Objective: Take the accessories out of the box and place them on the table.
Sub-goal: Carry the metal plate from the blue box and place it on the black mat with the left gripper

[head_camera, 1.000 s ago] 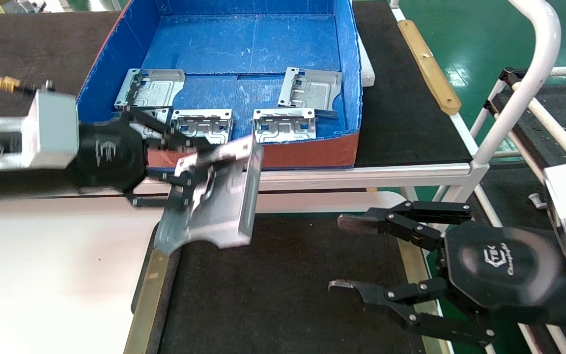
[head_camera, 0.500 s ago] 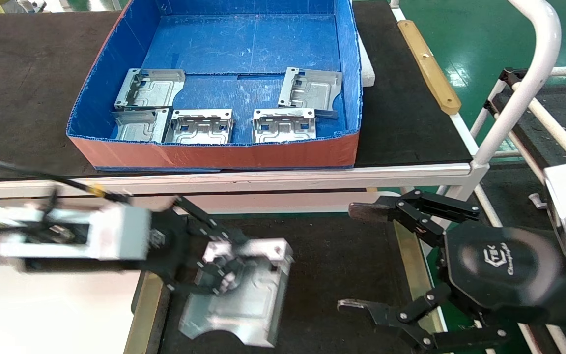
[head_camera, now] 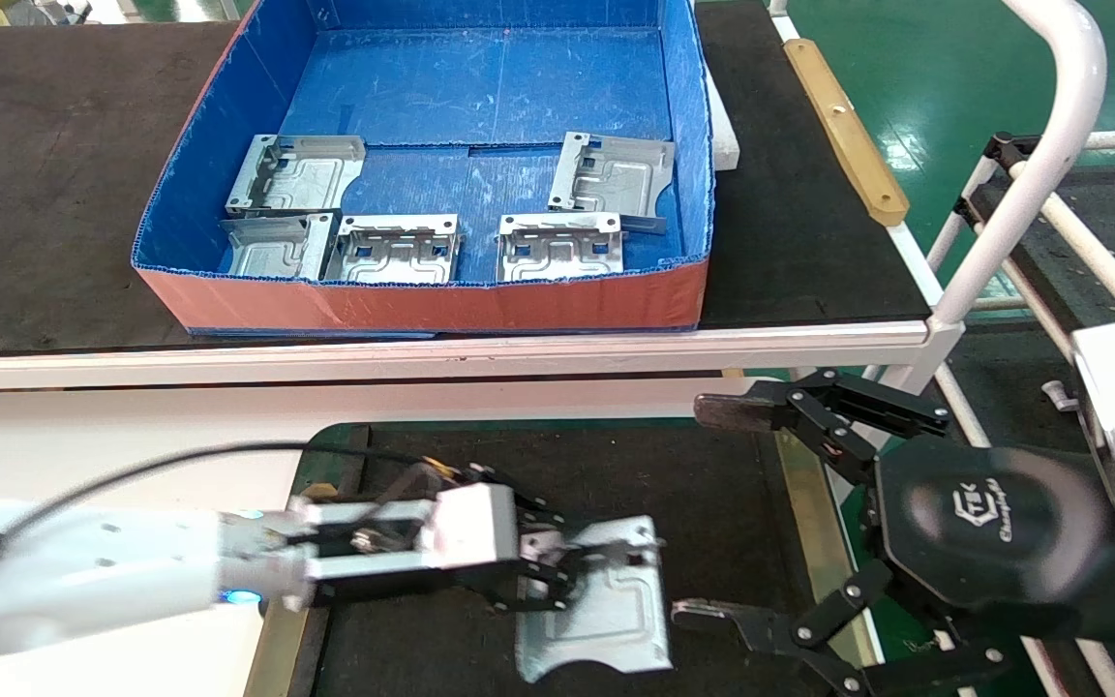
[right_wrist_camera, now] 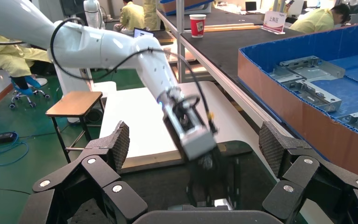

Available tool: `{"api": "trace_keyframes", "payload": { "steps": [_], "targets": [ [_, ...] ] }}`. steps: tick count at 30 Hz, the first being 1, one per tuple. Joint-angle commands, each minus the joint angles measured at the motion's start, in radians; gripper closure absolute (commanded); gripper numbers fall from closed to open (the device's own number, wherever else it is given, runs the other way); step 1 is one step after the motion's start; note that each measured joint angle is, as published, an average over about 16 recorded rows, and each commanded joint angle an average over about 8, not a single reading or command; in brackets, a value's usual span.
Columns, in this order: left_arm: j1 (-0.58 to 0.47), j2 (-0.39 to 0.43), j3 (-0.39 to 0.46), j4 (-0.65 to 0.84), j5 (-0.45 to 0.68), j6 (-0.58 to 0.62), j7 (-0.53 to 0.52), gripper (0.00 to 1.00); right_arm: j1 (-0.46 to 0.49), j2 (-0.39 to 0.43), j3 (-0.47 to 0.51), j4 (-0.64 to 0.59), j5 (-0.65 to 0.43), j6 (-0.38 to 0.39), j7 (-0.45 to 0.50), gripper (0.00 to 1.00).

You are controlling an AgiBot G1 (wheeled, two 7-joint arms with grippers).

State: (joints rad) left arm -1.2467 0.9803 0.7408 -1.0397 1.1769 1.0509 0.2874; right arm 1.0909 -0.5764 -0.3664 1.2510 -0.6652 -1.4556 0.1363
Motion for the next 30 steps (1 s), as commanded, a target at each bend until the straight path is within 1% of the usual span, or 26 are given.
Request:
{"api": "trace_keyframes", "payload": {
  "steps": [1, 5, 9, 20, 25, 30],
  "targets": [
    [0.023, 0.029, 0.012, -0.012, 0.023, -0.052, -0.01, 1.0, 0.0, 0.0, 0.0, 0.0, 0.0, 0.0, 0.0, 0.0],
    [0.025, 0.095, 0.027, 0.04, 0.044, -0.074, 0.03, 1.0, 0.0, 0.0, 0.0, 0.0, 0.0, 0.0, 0.0, 0.0],
    [0.001, 0.159, 0.037, 0.129, 0.059, -0.076, 0.089, 1.0, 0.0, 0.0, 0.0, 0.0, 0.0, 0.0, 0.0, 0.0],
    [-0.124, 0.334, 0.029, 0.457, 0.057, -0.048, 0.31, 1.0, 0.0, 0.0, 0.0, 0.0, 0.0, 0.0, 0.0, 0.0],
    [-0.166, 0.377, 0.034, 0.571, 0.029, -0.044, 0.397, 1.0, 0.0, 0.0, 0.0, 0.0, 0.0, 0.0, 0.0, 0.0],
    [-0.181, 0.388, 0.068, 0.606, -0.017, -0.072, 0.429, 1.0, 0.0, 0.0, 0.0, 0.0, 0.0, 0.0, 0.0, 0.0]
  ]
}}
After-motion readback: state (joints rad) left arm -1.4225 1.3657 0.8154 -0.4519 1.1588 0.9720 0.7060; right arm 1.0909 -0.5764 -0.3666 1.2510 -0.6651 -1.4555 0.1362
